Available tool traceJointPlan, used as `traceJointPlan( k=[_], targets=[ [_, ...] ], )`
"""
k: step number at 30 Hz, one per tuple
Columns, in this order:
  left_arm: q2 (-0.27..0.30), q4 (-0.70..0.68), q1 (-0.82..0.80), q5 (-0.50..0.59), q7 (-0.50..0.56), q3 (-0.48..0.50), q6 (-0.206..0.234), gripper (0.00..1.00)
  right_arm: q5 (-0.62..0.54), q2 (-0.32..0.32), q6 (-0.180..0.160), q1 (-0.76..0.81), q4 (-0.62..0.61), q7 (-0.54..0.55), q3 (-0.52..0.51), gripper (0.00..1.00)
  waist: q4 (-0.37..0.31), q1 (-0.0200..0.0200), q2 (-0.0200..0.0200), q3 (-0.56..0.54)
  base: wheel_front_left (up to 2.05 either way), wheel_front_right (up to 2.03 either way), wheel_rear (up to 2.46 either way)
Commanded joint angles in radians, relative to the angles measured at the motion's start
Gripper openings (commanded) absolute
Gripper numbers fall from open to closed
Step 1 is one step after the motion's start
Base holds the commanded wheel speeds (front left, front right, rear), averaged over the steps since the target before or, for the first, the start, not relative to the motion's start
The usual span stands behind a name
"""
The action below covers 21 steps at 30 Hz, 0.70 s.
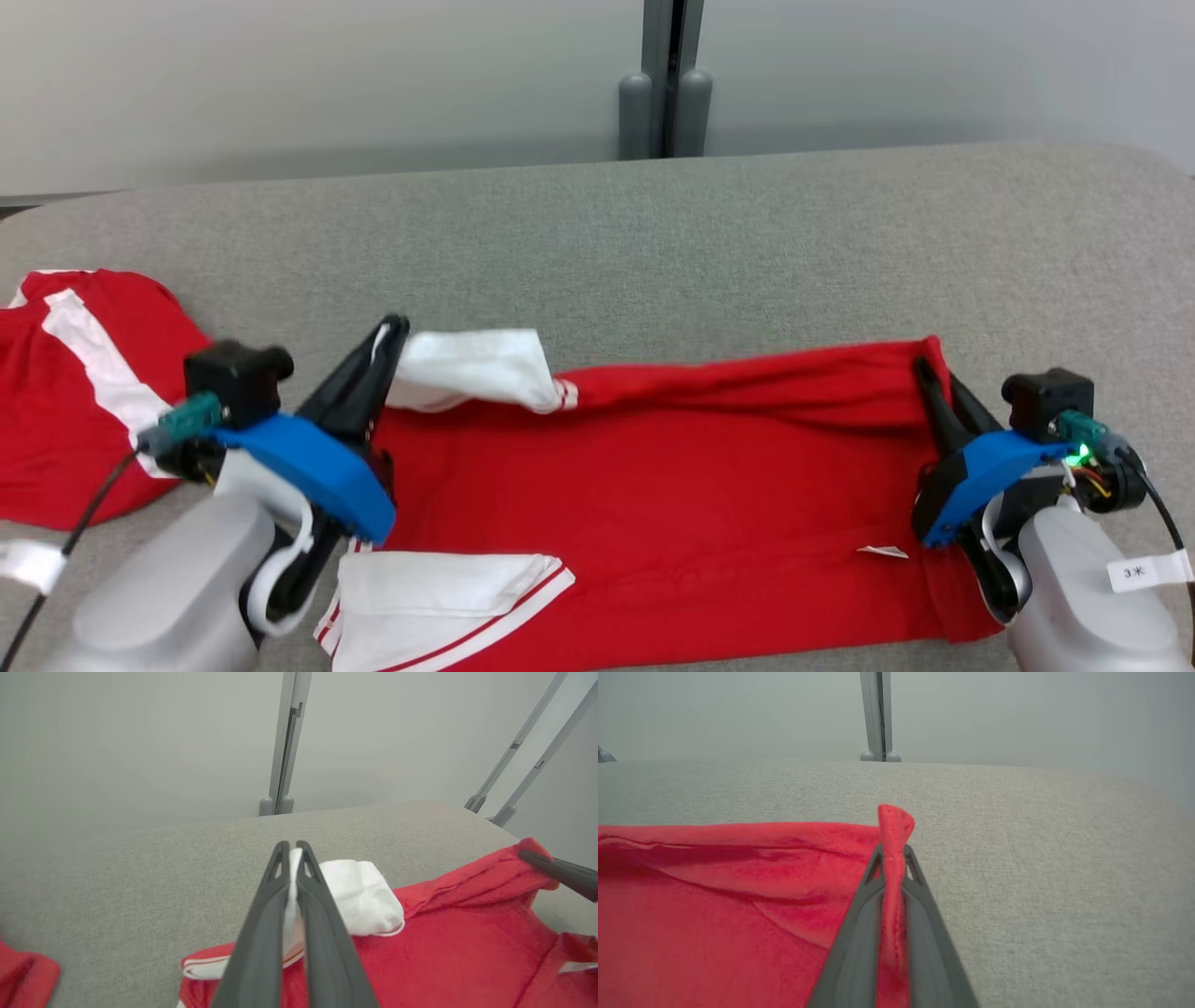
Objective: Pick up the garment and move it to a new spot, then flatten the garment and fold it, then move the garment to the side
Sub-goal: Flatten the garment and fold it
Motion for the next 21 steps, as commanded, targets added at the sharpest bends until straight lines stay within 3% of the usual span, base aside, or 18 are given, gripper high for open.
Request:
traceJointPlan(
  k=[1, 12, 13, 14, 15, 16, 21],
  targets=[
    [0.011, -0.034, 0.062, 0.008, -0.004, 0.017, 0.014, 0.0, -0.008, -0.003, 0.0, 0.027, 0.009, -0.016, -0.003, 0.0, 0.006, 0.0002, 0.0, -0.014, 0.0, 0.0, 0.0],
    [0.005, -0.095, 0.269, 0.014, -0.004, 0.046, 0.062, 0.0, -0.004, 0.008, 0.0, 0.119, 0.005, -0.051, -0.009, 0.0, 0.018, 0.0002, 0.0, -0.074, 0.0, 0.0, 0.0],
    [0.002, -0.094, 0.283, 0.015, -0.004, 0.05, 0.067, 0.0, -0.002, 0.009, 0.0, 0.127, -0.004, -0.053, -0.011, 0.29, 0.017, 0.0002, 0.0, -0.08, 0.0, 0.0, 0.0],
    [0.0, -0.095, 0.295, 0.023, -0.004, 0.059, 0.072, 0.25, 0.004, 0.01, 0.0, 0.136, -0.014, -0.054, -0.015, 1.0, 0.016, 0.0002, 0.0, -0.084, 0.0, 0.0, 0.0],
    [-0.005, -0.098, 0.31, 0.024, -0.004, 0.079, 0.078, 0.76, 0.004, 0.01, 0.0, 0.146, -0.025, -0.056, -0.017, 1.0, 0.015, 0.0002, 0.0, -0.089, 0.0, 0.0, 0.0],
    [-0.009, -0.1, 0.326, 0.028, -0.004, 0.096, 0.084, 1.0, 0.006, 0.009, 0.0, 0.159, -0.037, -0.057, -0.019, 1.0, 0.014, 0.0002, 0.0, -0.093, 0.0, 0.0, 0.0],
    [-0.034, -0.121, 0.395, 0.105, -0.004, 0.201, 0.107, 1.0, 0.021, 0.009, 0.0, 0.219, -0.137, -0.058, -0.037, 1.0, 0.01, 0.0002, 0.0, -0.118, 0.0, 0.0, 0.0]
  ],
)
